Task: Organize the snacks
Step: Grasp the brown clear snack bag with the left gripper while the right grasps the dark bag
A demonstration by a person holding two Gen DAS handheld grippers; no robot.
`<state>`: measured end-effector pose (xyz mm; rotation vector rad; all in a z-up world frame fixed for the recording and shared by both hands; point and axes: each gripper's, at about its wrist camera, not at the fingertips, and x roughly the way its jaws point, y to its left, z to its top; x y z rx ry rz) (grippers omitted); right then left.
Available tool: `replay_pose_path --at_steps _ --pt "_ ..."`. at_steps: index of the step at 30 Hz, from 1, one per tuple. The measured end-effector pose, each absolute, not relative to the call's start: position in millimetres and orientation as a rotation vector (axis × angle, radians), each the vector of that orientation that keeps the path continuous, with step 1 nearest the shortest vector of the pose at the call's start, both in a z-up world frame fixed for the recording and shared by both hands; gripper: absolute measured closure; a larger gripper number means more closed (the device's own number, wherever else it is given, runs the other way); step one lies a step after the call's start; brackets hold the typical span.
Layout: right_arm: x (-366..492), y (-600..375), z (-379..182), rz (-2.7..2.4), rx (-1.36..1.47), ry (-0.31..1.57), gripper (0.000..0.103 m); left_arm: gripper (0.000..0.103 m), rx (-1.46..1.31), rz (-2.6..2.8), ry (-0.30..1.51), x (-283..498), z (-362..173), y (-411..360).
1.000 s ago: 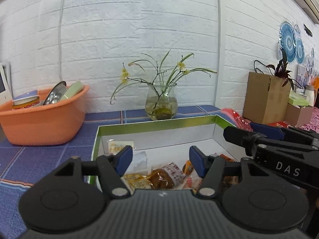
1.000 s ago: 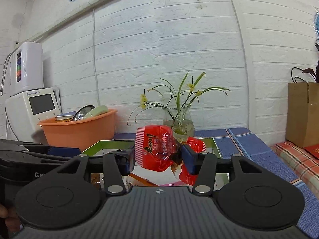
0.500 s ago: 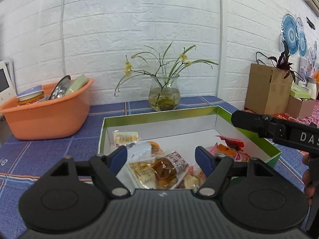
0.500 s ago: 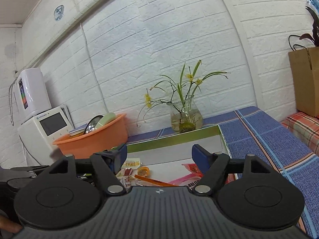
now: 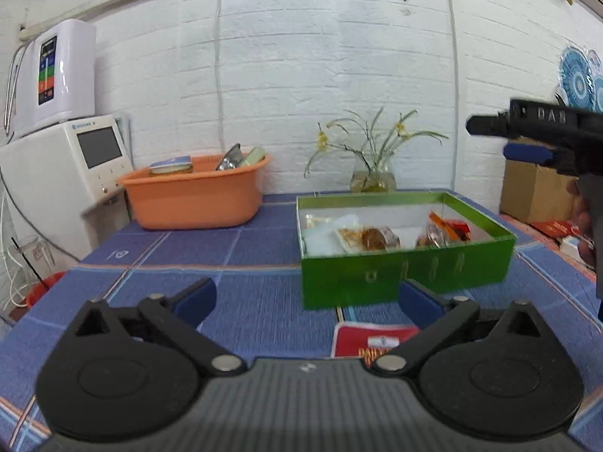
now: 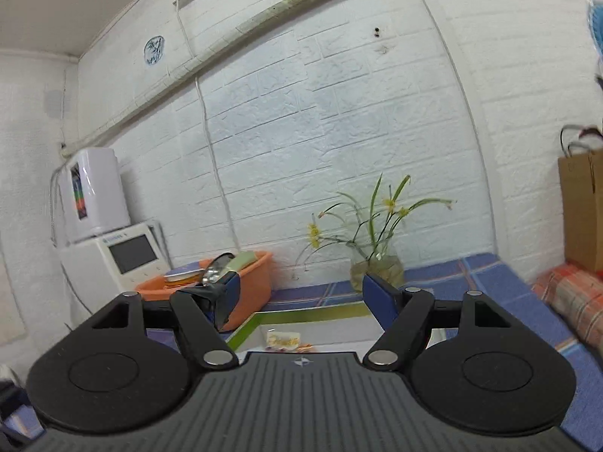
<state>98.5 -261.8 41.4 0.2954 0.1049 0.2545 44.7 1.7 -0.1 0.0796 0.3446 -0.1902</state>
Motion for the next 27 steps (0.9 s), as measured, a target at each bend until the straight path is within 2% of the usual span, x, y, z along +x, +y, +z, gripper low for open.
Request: replay_pose_path --at_steps 5,10,15,19,23,27 --pt "69.3 -270.5 4.3 0.542 0.473 0.360 0.000 0.000 0.096 -0.307 0.495 17.2 -24.7 -10.8" --pt "36.2 -269.8 -32.2 0.495 0.395 0.529 0.000 0.000 0.124 -0.394 0.596 12.0 -46.0 -30.0" --pt "35.3 -276.1 -49.1 0.423 0.404 0.601 0.000 0.000 0.026 -0.442 0.704 27.5 -62.9 -32.1" --pt "45.3 -270.8 -61.2 0.457 0.455 0.679 0.000 0.000 0.020 -0.474 0.662 28.0 -69.5 -33.5" --pt "40.4 -260.8 -65.1 0.511 0.433 0.632 0.000 0.000 0.045 -0.514 0.619 22.8 -73.3 -37.3" --pt "30.0 -244.2 -63.5 0.490 0.285 0.595 0.000 0.002 0.071 -0.566 0.617 21.7 -73.0 -42.6"
